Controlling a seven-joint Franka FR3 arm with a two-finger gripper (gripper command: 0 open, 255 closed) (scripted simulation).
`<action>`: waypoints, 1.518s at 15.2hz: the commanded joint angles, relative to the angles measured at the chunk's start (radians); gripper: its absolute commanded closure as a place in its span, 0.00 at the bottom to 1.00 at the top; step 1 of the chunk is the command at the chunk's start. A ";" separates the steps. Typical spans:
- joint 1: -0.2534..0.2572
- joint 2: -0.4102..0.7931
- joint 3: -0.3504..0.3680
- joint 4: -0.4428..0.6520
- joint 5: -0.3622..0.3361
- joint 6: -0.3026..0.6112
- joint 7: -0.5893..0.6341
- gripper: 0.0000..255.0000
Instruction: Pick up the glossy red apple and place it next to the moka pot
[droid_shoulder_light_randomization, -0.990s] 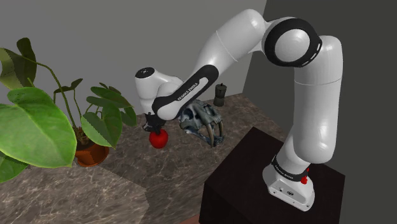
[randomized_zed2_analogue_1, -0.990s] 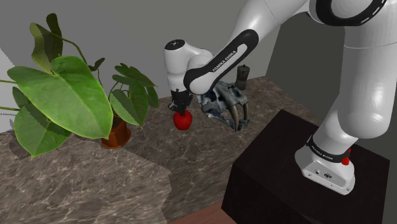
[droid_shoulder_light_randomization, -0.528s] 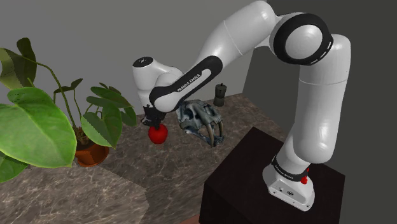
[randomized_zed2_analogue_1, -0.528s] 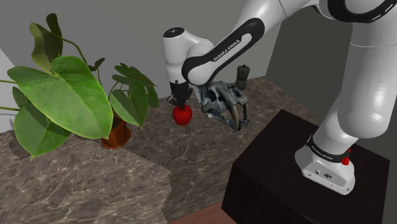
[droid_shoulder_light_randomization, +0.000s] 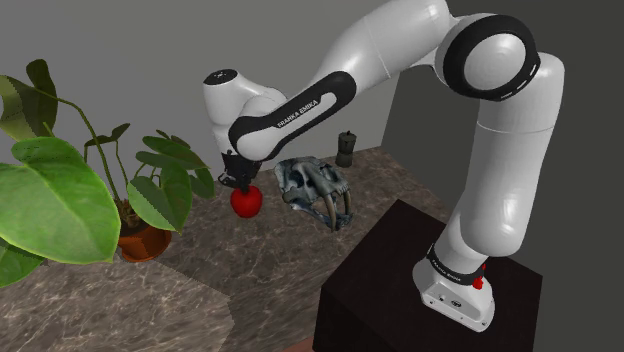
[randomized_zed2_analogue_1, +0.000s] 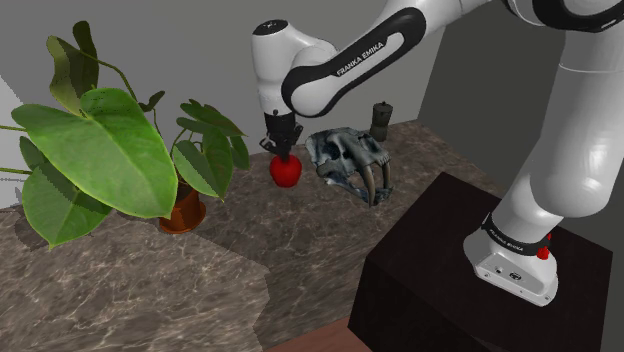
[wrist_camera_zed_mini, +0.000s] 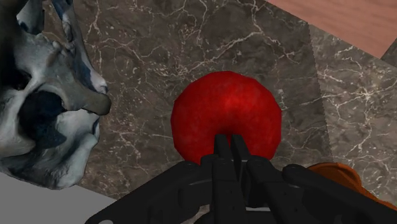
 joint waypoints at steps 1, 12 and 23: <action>-0.002 -0.015 0.003 0.009 0.010 -0.023 -0.009 1.00; -0.038 -0.074 -0.004 0.055 0.051 -0.115 -0.086 1.00; -0.189 -0.061 -0.096 0.074 0.079 -0.088 -0.340 1.00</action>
